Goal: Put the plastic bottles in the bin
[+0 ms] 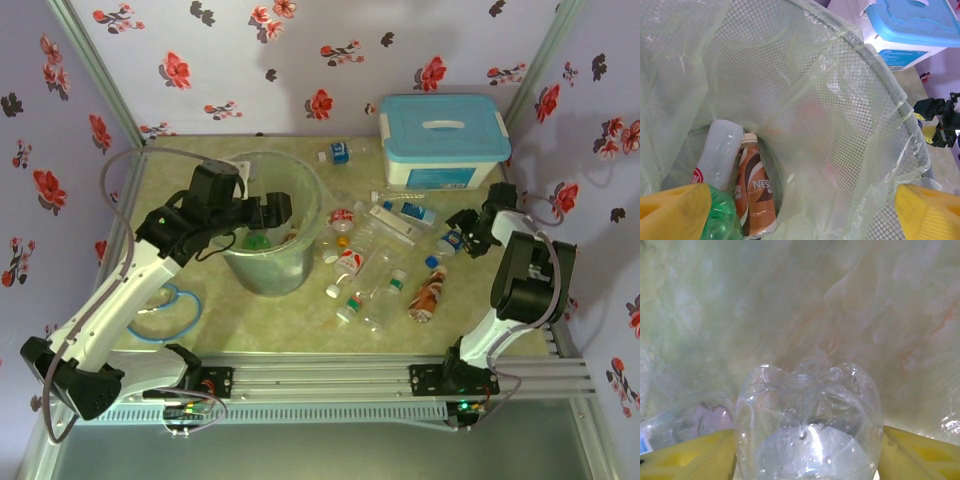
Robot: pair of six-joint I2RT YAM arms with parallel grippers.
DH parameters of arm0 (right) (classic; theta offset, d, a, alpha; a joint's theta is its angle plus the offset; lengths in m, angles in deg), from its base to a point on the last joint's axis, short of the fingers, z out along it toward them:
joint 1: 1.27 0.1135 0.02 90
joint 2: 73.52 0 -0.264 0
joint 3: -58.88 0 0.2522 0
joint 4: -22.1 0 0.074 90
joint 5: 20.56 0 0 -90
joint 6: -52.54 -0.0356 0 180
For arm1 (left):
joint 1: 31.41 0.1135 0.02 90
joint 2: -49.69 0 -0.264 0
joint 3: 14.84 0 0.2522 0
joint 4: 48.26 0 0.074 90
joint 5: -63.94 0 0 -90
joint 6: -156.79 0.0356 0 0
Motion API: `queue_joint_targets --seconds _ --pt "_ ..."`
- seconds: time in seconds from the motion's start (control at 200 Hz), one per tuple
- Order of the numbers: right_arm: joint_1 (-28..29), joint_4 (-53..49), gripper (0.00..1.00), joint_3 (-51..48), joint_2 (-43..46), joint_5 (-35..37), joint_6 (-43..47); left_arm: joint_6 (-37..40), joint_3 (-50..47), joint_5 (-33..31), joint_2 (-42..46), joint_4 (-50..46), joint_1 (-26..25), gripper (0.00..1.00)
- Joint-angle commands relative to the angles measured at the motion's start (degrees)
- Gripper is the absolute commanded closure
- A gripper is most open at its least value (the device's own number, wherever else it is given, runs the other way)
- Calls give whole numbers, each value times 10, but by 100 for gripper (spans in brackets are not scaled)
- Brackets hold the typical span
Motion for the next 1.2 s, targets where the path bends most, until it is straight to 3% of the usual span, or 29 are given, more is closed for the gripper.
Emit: queue_joint_targets --seconds 0.0,0.28,0.655,0.91,1.195 --pt "-10 -7 30 -8 34 -17 10 -10 12 2 -7 18 -6 5" --pt "-21 -22 44 -16 64 -28 22 -7 13 6 -17 25 -8 5" --pt "-22 -92 44 19 142 -88 37 19 55 28 -33 13 -10 4" --pt "-6 -108 44 23 231 -182 18 60 183 65 -105 -13 -39 4" --pt "88 -67 44 66 298 -254 -55 98 335 103 -208 -54 -112 4"
